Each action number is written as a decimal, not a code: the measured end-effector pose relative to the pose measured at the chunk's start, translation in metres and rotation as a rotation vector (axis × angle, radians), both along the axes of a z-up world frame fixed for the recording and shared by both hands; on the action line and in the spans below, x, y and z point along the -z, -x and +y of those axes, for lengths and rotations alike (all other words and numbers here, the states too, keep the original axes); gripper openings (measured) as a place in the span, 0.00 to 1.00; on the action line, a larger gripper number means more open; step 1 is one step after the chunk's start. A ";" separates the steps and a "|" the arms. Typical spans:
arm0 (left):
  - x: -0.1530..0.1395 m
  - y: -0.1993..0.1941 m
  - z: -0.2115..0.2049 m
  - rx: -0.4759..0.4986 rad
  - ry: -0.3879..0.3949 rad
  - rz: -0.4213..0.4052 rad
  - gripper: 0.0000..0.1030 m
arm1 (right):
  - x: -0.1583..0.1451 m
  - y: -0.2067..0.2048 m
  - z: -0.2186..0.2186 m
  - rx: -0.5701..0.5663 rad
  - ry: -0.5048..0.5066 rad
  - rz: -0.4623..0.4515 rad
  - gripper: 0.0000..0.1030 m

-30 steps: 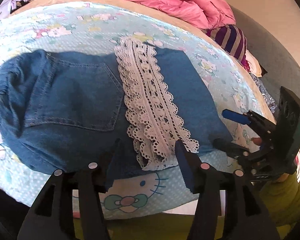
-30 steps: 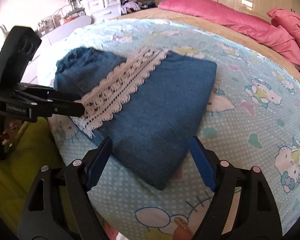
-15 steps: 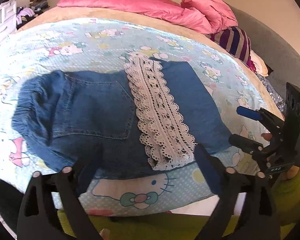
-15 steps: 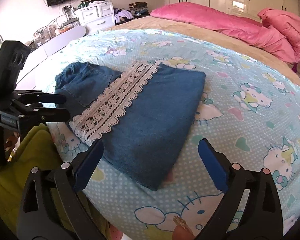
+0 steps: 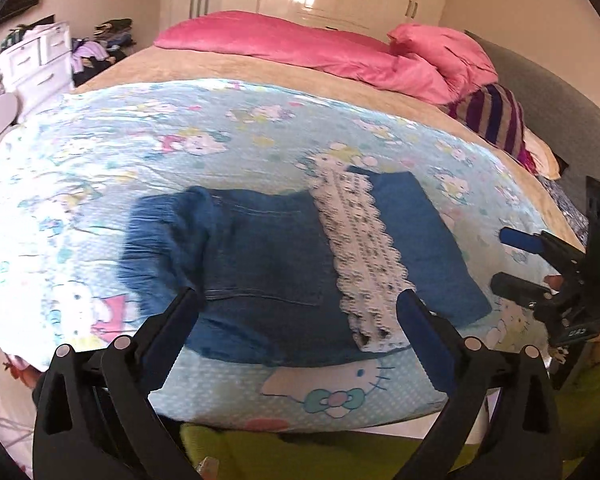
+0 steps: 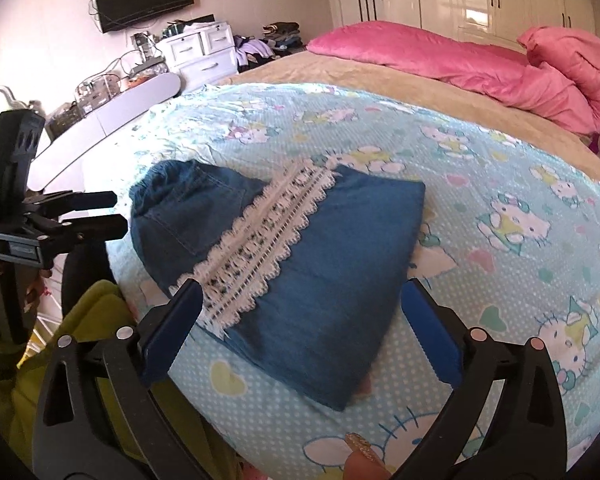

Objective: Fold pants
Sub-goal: 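Grasp the elastic waistband end with the right gripper and lift it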

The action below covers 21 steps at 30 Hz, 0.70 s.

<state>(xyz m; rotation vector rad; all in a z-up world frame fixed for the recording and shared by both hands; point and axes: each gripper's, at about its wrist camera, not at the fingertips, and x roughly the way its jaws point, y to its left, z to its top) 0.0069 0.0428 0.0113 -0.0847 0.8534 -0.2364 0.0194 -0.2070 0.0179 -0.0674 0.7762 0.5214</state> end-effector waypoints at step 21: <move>0.024 0.007 0.102 -0.231 0.074 0.081 0.96 | -0.020 -0.031 0.092 -0.172 0.025 -0.012 0.91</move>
